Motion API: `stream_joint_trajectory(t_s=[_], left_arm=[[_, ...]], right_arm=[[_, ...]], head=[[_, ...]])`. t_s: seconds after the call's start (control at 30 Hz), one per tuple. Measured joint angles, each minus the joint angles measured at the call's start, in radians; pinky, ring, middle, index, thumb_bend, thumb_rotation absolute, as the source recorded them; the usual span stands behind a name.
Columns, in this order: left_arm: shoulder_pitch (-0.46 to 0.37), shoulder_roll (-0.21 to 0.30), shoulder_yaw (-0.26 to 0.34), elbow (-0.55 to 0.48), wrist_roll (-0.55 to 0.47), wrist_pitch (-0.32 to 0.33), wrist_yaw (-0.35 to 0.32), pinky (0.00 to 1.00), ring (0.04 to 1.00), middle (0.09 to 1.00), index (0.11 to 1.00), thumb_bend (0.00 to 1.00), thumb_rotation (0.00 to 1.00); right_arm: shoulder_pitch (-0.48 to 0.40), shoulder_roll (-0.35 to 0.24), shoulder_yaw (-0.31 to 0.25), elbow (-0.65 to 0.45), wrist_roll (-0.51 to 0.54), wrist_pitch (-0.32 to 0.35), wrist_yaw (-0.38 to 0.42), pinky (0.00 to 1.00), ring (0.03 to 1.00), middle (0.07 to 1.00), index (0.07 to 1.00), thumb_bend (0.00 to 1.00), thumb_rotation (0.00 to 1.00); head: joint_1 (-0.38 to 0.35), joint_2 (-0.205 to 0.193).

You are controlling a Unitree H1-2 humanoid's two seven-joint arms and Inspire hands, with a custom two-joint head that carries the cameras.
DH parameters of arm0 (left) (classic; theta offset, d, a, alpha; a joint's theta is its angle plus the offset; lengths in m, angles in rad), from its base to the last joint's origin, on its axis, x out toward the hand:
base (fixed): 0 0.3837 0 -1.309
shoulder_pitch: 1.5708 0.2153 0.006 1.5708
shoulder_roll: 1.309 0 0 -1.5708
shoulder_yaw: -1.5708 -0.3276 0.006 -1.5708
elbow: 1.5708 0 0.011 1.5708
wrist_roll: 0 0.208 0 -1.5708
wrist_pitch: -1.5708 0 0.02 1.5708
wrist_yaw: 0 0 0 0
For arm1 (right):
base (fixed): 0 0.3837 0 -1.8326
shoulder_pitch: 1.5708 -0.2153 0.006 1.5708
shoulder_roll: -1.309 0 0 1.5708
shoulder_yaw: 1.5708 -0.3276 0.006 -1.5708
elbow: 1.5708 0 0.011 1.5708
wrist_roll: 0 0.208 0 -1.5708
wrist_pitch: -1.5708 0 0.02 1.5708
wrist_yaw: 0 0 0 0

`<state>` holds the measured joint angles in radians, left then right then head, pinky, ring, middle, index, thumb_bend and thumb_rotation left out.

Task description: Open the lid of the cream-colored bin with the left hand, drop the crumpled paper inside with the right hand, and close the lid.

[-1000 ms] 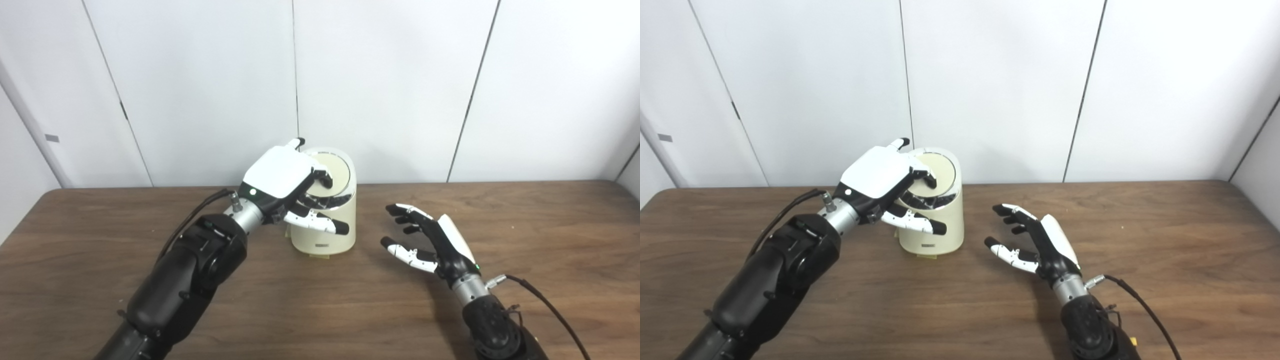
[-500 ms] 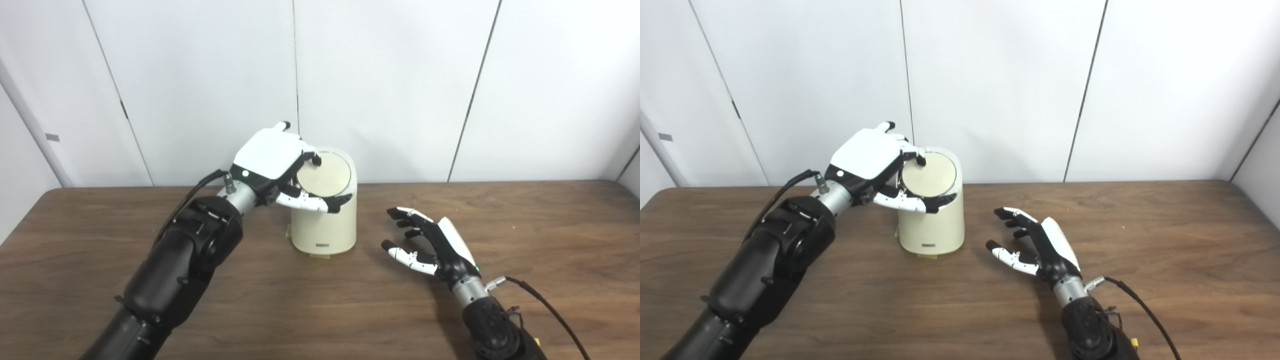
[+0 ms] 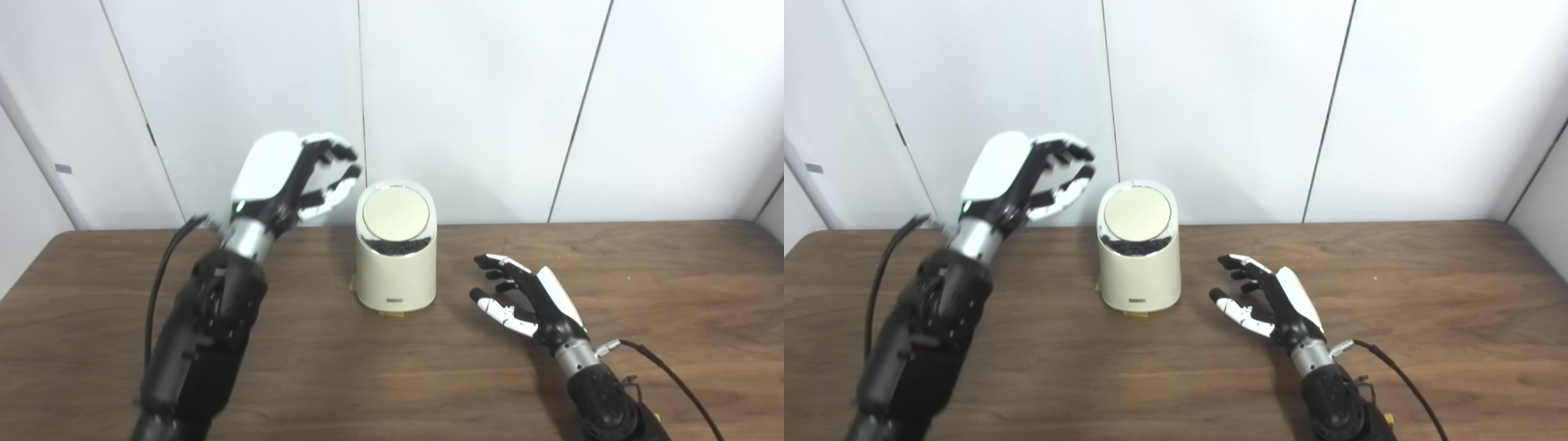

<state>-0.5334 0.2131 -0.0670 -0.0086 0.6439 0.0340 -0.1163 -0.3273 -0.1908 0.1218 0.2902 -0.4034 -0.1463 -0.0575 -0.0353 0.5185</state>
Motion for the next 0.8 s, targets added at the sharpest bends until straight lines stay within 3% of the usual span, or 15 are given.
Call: stream_joint_trajectory(t_s=[0.2, 0.33, 0.47, 0.6, 0.67, 0.8], left_arm=[[0.106, -0.015, 0.049, 0.011, -0.171, -0.078, 0.058, 0.60, 0.698, 0.714, 0.722, 0.24, 0.65], [0.151, -0.025, 0.067, 0.050, -0.249, -0.143, 0.100, 0.57, 0.670, 0.695, 0.707, 0.25, 0.60], [0.198, -0.037, 0.069, 0.079, -0.255, -0.172, 0.147, 0.55, 0.657, 0.692, 0.689, 0.25, 0.54], [0.233, -0.037, 0.067, 0.112, -0.239, -0.190, 0.186, 0.44, 0.547, 0.611, 0.665, 0.27, 0.30], [0.245, -0.037, 0.065, 0.132, -0.233, -0.218, 0.211, 0.45, 0.563, 0.623, 0.656, 0.28, 0.21], [0.250, -0.041, 0.061, 0.177, -0.240, -0.234, 0.236, 0.47, 0.591, 0.647, 0.664, 0.28, 0.18]], right_arm=[[0.000, 0.001, 0.000, -0.001, 0.001, 0.000, -0.002, 0.70, 0.789, 0.810, 0.798, 0.23, 0.55], [0.000, 0.001, 0.000, -0.002, 0.002, 0.003, -0.001, 0.71, 0.790, 0.809, 0.795, 0.25, 0.52], [0.000, 0.002, 0.000, -0.002, -0.009, 0.003, -0.011, 0.67, 0.761, 0.791, 0.781, 0.28, 0.51], [-0.001, 0.003, 0.000, -0.001, -0.034, 0.004, -0.023, 0.64, 0.747, 0.772, 0.752, 0.33, 0.21], [-0.001, 0.005, 0.000, 0.002, -0.040, 0.003, -0.038, 0.61, 0.721, 0.754, 0.732, 0.34, 0.18], [-0.002, 0.006, -0.002, 0.004, -0.048, 0.001, -0.063, 0.57, 0.686, 0.726, 0.718, 0.33, 0.15]], head=[[0.000, 0.003], [-0.003, 0.005], [-0.005, 0.003], [-0.008, 0.005], [-0.009, 0.005], [-0.008, 0.011]])
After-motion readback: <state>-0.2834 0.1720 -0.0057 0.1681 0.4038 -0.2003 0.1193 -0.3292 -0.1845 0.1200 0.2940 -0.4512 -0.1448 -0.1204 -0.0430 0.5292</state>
